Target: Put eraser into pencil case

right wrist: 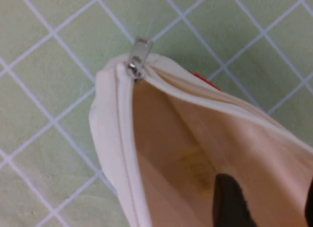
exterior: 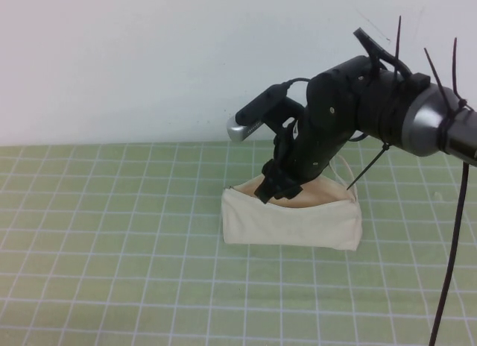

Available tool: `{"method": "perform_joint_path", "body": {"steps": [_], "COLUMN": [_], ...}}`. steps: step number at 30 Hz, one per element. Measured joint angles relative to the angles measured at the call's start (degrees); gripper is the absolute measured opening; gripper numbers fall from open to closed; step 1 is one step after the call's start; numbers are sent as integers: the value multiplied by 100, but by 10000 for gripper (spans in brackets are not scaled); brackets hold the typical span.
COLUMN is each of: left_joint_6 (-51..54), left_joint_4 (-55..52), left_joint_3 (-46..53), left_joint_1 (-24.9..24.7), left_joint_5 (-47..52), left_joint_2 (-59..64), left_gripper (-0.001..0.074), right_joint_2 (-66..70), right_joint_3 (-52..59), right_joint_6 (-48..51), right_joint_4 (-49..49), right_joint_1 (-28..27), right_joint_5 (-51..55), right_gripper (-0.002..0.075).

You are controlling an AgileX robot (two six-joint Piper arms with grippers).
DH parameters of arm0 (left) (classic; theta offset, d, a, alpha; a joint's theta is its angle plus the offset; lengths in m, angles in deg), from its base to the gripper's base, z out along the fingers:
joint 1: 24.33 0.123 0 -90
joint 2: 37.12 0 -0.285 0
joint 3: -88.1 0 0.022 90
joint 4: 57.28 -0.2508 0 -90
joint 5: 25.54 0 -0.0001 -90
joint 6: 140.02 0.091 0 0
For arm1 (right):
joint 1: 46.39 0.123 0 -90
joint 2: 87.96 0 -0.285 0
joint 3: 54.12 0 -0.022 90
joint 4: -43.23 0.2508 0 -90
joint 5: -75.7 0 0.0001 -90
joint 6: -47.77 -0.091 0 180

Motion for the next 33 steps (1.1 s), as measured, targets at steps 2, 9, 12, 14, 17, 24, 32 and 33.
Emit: {"method": "perform_joint_path", "body": {"steps": [2, 9, 12, 14, 17, 24, 32, 33], "left_joint_6": [0, 0, 0, 0, 0, 0, 0, 0], "left_joint_4": [0, 0, 0, 0, 0, 0, 9, 9], "left_joint_3": [0, 0, 0, 0, 0, 0, 0, 0], "left_joint_1": [0, 0, 0, 0, 0, 0, 0, 0], "left_joint_5": [0, 0, 0, 0, 0, 0, 0, 0], "left_joint_2": [0, 0, 0, 0, 0, 0, 0, 0], "left_gripper": [-1, -1, -1, -1, -1, -2, -2, -2], "right_joint_2": [9, -582, -1186, -1653, -2523, -4292, -5869, -6057], "right_joint_3": [0, 118, 650, 1168, 2098, 3629, 4970, 5178], "right_joint_6": [-126, -457, -682, -735, -735, -446, -155, -150], "right_joint_4": [0, 117, 199, 224, 224, 251, 295, 295], "right_joint_1": [0, 82, 238, 384, 649, 1003, 1003, 1003], "right_joint_5": [14, 211, -382, -890, -1662, -2058, -1630, -1729], "right_gripper": [325, 163, 53, 21, 6, -1, -1, -1]}}
